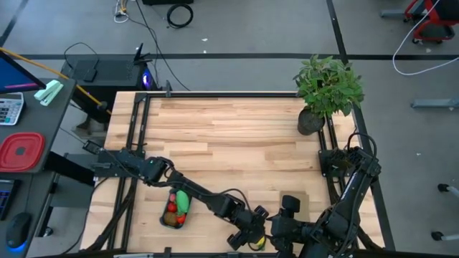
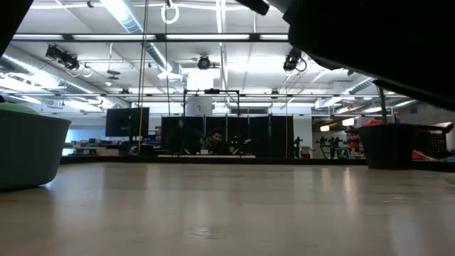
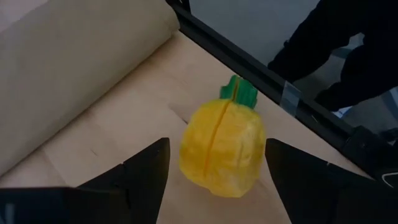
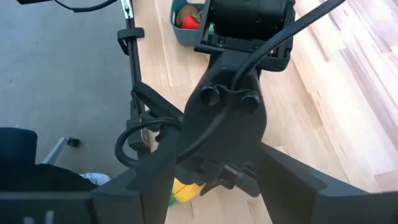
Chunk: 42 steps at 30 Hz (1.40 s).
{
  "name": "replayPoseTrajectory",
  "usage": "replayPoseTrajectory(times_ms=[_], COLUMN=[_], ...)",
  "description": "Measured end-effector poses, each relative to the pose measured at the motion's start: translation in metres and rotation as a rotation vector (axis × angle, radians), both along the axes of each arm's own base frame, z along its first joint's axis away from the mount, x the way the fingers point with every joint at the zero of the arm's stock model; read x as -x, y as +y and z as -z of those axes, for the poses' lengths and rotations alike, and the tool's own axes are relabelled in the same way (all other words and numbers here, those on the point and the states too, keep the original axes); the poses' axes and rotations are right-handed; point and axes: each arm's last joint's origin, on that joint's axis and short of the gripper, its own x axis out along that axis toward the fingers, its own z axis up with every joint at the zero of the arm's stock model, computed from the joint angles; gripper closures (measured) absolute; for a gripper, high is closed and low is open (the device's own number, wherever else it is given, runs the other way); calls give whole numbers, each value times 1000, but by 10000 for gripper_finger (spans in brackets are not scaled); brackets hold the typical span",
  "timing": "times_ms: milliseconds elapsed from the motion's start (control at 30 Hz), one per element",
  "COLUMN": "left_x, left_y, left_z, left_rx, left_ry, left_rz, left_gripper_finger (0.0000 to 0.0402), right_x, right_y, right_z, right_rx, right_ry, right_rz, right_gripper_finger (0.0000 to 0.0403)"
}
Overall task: Pick and placing Produce into tupperware
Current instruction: Put the yellow pineapple into the blue bin
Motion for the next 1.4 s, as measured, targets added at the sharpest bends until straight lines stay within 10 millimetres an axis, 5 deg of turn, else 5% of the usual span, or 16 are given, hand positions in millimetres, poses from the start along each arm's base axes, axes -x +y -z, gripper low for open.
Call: replayPoseTrajectory(times_ms=[700, 1033, 1400], left_x=[-4, -4, 5], left_y=[-4, -4, 4], left_z=[20, 19, -32], left_rx=[17, 41, 60], left_ry=[4, 12, 101], left_rz=[23, -2, -87], left_gripper_finger=[132, 208, 222], right_x=[-1, -1, -1], right_y=[-1, -1, -1], right_z=[0, 0, -1], right_rx=[0, 0, -5], right_ry=[0, 0, -10], right_rz=[4, 4, 8], right_gripper_finger=[183, 183, 183])
